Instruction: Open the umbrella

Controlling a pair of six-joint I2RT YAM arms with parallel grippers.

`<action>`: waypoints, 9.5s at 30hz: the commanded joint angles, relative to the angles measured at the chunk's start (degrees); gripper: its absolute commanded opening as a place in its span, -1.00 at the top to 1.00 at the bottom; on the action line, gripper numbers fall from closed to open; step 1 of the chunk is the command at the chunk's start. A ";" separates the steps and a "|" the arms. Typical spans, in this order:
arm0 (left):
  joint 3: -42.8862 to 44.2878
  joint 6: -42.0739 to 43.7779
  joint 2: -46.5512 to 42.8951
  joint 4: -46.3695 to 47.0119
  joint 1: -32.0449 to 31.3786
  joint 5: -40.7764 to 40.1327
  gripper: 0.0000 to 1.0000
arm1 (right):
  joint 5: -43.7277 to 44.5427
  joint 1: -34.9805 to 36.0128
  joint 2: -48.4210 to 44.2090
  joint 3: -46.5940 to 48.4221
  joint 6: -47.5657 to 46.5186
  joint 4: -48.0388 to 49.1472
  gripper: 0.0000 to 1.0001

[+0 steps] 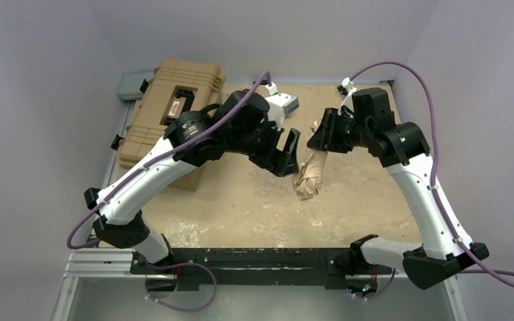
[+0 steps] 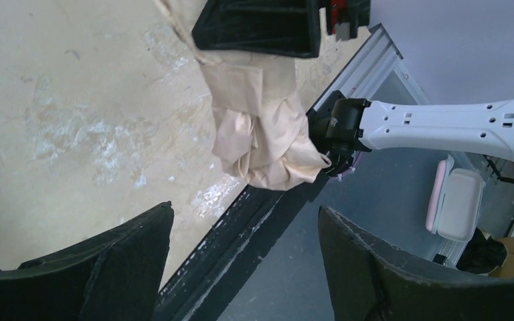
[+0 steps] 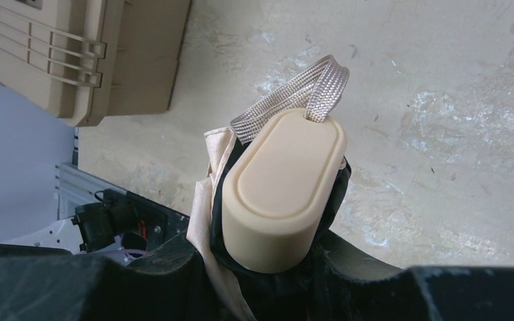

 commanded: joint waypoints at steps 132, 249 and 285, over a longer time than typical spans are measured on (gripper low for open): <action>6.03 1.23 6.99 8.45 0.18 2.72 -0.11 | -7.38 0.28 0.34 6.70 -3.32 2.43 1.00; -35.16 -20.75 -22.57 0.29 13.27 -21.84 -0.60 | -2.94 3.40 -26.60 -47.88 -15.80 66.62 0.86; -36.96 -16.49 -22.82 4.47 13.26 -15.77 -0.50 | 25.76 22.64 -9.44 -24.54 3.33 29.46 0.44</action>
